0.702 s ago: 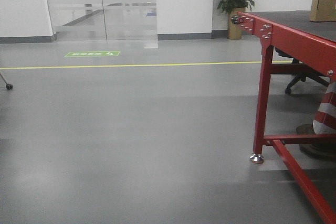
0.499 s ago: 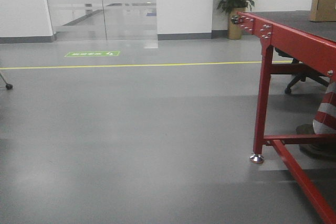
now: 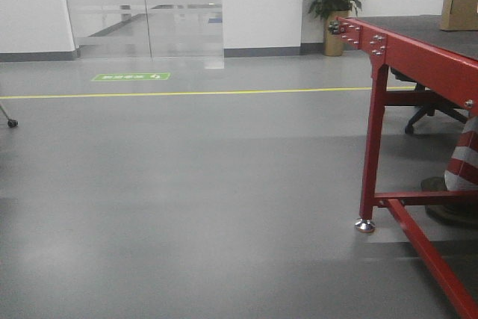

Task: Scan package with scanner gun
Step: 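Drive the base across the floor toward the red-framed table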

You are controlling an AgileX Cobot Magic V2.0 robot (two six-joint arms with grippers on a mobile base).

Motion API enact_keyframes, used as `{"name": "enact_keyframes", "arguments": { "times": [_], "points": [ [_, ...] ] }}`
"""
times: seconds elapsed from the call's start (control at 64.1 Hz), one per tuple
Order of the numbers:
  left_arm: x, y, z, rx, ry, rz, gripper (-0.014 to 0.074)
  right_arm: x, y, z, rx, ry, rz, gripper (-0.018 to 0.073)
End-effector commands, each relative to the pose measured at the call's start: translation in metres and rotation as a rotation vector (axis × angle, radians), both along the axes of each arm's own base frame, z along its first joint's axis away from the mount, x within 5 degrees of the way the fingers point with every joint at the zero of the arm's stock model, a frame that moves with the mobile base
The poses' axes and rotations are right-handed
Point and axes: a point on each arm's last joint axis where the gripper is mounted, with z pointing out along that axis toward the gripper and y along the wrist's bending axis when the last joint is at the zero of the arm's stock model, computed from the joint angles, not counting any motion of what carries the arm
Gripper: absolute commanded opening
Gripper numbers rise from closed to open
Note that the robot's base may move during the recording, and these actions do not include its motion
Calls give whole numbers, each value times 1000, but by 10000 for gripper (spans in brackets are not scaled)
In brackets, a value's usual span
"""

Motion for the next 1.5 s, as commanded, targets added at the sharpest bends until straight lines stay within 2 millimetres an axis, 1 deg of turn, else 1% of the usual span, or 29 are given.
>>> {"name": "enact_keyframes", "arguments": {
  "times": [0.0, 1.17, 1.482],
  "points": [
    [-1, 0, 2, -7, -24, 6, -111, 0, 0, 2, -9, -25, -1, -154],
    [-1, 1, 2, -7, -24, 16, -111, 0, 0, 2, -9, -25, -1, -154],
    [-1, 3, 2, -6, -24, 55, -111, 0, 0, 2, -9, -25, -1, -154]
  ]
}}
